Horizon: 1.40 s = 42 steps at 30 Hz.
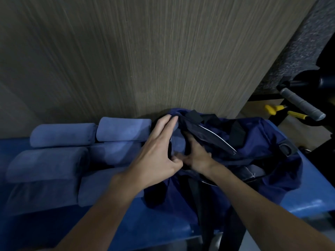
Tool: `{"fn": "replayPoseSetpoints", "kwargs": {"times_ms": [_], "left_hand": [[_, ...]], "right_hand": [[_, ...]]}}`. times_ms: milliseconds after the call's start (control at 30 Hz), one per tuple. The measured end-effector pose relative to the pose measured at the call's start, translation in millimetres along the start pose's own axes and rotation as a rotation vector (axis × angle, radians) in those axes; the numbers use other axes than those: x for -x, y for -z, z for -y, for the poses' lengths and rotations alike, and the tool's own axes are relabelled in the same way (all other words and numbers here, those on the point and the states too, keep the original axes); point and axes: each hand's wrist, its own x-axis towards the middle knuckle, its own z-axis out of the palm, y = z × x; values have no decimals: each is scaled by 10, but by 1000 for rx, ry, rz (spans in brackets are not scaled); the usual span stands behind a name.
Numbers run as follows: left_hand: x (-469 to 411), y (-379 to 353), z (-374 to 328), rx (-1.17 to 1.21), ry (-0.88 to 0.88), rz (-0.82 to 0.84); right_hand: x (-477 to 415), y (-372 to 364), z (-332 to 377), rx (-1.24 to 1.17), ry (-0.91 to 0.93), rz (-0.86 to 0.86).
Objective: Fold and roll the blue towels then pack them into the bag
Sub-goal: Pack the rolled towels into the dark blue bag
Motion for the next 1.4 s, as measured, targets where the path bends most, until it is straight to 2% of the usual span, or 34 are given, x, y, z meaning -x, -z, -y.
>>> {"fn": "replayPoseSetpoints", "kwargs": {"times_ms": [167, 267, 400, 600, 767, 833, 967, 1033, 1167, 1233, 1400], "left_hand": [[21, 32, 55, -44, 4, 0], [18, 37, 77, -35, 0, 5], [13, 8, 116, -63, -10, -5], [55, 21, 214, -44, -82, -39], [178, 104, 196, 7, -138, -34], [289, 178, 190, 24, -156, -44], [547, 327, 296, 42, 0, -110], [630, 396, 450, -83, 106, -63], [754, 484, 726, -403, 168, 154], [794, 490, 776, -471, 231, 247], [714, 536, 827, -588, 299, 352]], "right_hand": [[86, 37, -6, 138, -37, 122], [127, 54, -67, 56, -41, 119], [78, -3, -35, 184, -28, 87], [255, 33, -114, -57, -24, -60], [620, 23, -112, -260, 165, -252], [800, -37, -33, -264, 251, -299], [1055, -237, 89, -251, 361, -370], [1145, -306, 139, -250, 386, -378], [1281, -392, 216, -315, 400, -338], [1344, -440, 207, -333, 399, -321], [1447, -450, 126, -344, 382, -278]]}}
